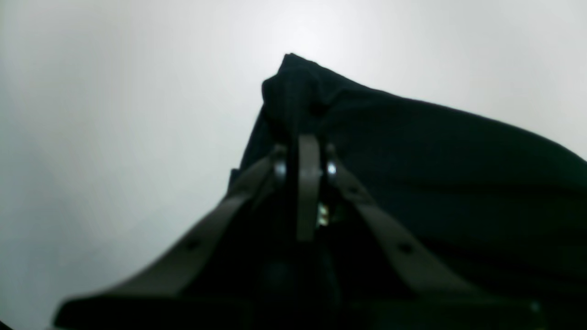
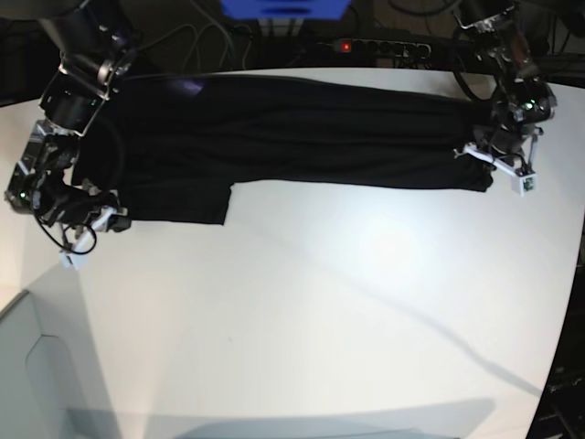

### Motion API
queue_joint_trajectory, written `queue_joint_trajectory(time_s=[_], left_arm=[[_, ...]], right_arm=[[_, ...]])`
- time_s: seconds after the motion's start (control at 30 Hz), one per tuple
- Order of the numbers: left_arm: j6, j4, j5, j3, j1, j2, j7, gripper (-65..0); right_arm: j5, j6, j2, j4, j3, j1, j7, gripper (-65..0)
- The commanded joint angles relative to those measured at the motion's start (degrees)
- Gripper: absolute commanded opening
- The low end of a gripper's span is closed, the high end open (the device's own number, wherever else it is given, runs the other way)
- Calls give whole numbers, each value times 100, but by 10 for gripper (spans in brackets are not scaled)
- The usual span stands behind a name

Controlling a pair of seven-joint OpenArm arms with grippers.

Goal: Fold the T-shirt properly
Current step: 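Release the right gripper and regrasp the folded shirt's end, then push the right gripper's held end inward toward the left gripper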

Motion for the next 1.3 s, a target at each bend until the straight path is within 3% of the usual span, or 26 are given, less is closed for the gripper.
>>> queue_joint_trajectory(time_s=[0.0, 0.5, 0.57, 0.7, 0.83, 1.07, 1.27], left_arm=[[-3, 98, -38, -29, -29, -79, -92, -648], [-3, 98, -38, -11, -37, -79, -92, -648], [-3, 98, -38, -2, -37, -79, -92, -648], [-3, 98, -38, -2, -37, -79, -92, -648], [-3, 98, -38, -2, -37, -79, -92, -648], [-3, 98, -38, 7, -37, -79, -92, -648], [-3, 98, -38, 7, -55, -71, -92, -649]], right_arm=[[-243, -1, 46, -6, -27, -38, -376, -478], [-243, -1, 2, -6, -142, -328, -376, -487], [-243, -1, 28, -6, -309, -311, -376, -516], [-243, -1, 28, 3, -397, -258, -376, -650], [-243, -1, 28, 117, -397, -135, -526, -650], [-243, -1, -165, 2377, -388, -346, -1005, -650], [-243, -1, -534, 4328, -397, -882, -1005, -650]])
